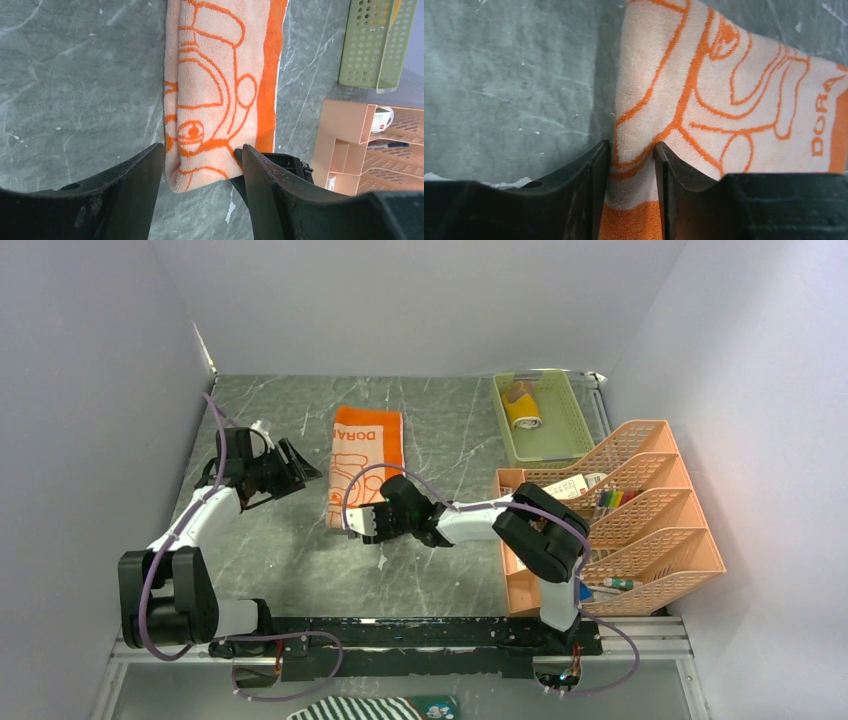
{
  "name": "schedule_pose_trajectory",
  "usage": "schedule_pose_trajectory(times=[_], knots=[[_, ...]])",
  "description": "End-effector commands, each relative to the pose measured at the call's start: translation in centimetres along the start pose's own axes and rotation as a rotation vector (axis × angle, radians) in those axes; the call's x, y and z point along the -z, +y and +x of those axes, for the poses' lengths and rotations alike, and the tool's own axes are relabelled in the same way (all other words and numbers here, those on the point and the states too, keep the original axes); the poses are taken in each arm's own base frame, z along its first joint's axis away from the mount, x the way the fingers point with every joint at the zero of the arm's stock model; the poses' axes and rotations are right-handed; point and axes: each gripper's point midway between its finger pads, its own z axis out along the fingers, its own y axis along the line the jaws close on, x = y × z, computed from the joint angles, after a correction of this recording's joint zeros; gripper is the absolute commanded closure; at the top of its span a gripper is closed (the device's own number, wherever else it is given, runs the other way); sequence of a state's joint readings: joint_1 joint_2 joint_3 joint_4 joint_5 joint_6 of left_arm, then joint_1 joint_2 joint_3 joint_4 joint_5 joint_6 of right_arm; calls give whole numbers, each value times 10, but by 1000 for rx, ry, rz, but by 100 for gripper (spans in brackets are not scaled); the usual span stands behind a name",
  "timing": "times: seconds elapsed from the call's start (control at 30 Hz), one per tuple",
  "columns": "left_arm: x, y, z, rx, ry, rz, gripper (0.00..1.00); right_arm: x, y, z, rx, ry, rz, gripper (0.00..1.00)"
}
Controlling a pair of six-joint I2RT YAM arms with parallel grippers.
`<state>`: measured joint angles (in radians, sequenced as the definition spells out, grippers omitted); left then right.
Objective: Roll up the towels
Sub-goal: Roll the towel at the center of the board.
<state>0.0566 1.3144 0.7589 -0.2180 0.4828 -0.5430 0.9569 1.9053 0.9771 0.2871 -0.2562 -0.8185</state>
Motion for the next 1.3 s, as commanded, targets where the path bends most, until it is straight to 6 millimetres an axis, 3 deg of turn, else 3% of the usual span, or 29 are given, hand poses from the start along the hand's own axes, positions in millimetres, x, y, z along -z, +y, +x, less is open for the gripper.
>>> schedule_pose_trajectory(times=[0.0,0.47,0.63,0.8,0.93,1.27], knots=[[14,-14,-6,-34,6,56,31,6,10,-11,-7,-47,-30,62],[18,-23,16,-23,64,147,34,-5,29,-3,-75,-25,-123,62],[15,-61,39,12,109,327,49,-7,33,1,-94,-20,-124,63],[-3,-69,55,26,151,344,59,-7,33,-1,-113,-36,-115,62],[-23,-57,70,80,189,329,68,-7,32,1,-117,-30,-113,62],[-57,5,104,161,211,128,78,-3,30,3,-132,-40,-103,62]])
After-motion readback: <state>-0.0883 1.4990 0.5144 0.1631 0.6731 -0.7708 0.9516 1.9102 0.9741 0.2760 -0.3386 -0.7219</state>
